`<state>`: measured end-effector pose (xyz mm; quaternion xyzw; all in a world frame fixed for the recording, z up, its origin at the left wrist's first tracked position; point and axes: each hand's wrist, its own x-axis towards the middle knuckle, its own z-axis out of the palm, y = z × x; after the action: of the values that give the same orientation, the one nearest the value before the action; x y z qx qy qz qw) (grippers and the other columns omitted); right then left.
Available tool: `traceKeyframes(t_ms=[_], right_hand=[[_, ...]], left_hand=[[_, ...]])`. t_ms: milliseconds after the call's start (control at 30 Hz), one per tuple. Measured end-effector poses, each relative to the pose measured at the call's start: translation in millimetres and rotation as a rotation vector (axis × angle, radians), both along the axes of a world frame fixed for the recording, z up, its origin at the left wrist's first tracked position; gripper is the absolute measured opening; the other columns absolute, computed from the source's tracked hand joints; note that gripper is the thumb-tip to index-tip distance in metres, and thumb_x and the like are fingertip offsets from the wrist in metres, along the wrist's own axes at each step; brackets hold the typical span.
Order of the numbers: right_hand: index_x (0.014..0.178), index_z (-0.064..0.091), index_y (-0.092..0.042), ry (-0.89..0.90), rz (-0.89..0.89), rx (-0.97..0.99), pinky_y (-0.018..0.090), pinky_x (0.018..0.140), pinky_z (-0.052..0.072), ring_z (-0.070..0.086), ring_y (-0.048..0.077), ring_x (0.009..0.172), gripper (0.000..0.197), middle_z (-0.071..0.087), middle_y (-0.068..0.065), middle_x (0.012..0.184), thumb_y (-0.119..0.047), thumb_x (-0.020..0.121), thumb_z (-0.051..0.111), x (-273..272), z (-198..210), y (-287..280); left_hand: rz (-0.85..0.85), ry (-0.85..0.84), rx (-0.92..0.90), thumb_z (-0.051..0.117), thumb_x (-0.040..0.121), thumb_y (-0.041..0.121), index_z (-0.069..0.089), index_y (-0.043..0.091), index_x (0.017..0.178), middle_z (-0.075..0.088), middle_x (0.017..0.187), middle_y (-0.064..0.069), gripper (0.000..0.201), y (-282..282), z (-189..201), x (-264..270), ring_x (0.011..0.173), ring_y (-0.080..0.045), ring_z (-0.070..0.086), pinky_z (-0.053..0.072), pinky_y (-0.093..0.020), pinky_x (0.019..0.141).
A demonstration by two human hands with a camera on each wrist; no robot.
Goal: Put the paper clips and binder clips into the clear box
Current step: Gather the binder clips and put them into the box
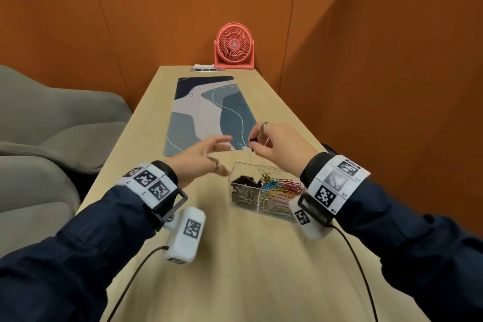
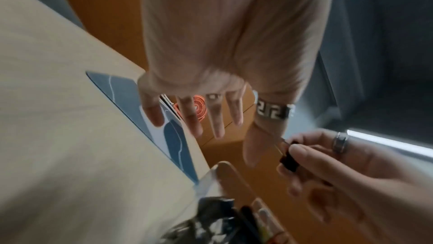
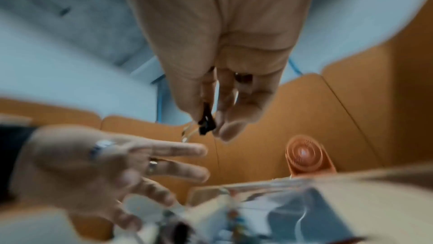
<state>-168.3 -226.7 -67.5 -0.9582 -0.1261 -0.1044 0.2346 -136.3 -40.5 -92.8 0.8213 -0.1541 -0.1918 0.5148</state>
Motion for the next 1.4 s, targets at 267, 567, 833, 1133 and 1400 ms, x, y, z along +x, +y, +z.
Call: traceKeyframes(t_ms=[267,567,833,1133,1400], right_hand=[[0.114,0.062,-0.022,0.067,0.115,-0.668,0.033,0.068,0.044,0.06,0.029,0.098,0.023,0.06,0.007,0.106,-0.017,0.094,0.05,2,-5,27],[0.112,0.053,-0.01,0.043,0.1,-0.772,0.034,0.065,0.04,0.06,0.032,0.095,0.019,0.059,0.011,0.104,-0.007,0.094,0.045,1,2,47],[0.1,0.06,-0.016,0.092,0.044,-0.656,0.033,0.067,0.039,0.058,0.031,0.092,0.012,0.058,0.009,0.1,-0.014,0.09,0.054,7,0,47],[0.086,0.066,-0.026,0.104,0.039,-0.557,0.033,0.068,0.043,0.055,0.022,0.101,0.003,0.06,0.004,0.102,-0.027,0.085,0.064,11,-6,46],[0.1,0.069,-0.018,0.239,0.074,-0.56,0.038,0.078,0.046,0.045,0.022,0.113,0.021,0.058,0.007,0.109,-0.033,0.088,0.061,15,-7,40]], left_hand=[[-0.207,-0.176,0.313,0.077,0.07,-0.003,0.049,0.027,0.122,0.056,0.109,0.012,0.066,-7,-27,9,0.099,0.0,0.05,0.034,-0.003,0.077],[-0.176,-0.181,0.233,0.084,0.067,0.01,0.054,0.037,0.088,0.06,0.092,0.017,0.046,-4,-34,12,0.079,-0.007,0.049,0.038,-0.009,0.064],[-0.141,-0.174,0.231,0.089,0.059,0.016,0.062,0.022,0.11,0.068,0.1,0.01,0.058,-4,-38,12,0.1,-0.033,0.059,0.048,-0.037,0.085],[-0.108,-0.175,0.219,0.09,0.055,0.017,0.064,0.027,0.097,0.069,0.097,0.01,0.05,-1,-42,13,0.078,-0.022,0.059,0.044,-0.029,0.073],[-0.093,-0.183,0.23,0.089,0.058,0.014,0.063,0.021,0.102,0.067,0.093,0.011,0.051,0,-42,12,0.058,0.001,0.049,0.04,-0.022,0.067]])
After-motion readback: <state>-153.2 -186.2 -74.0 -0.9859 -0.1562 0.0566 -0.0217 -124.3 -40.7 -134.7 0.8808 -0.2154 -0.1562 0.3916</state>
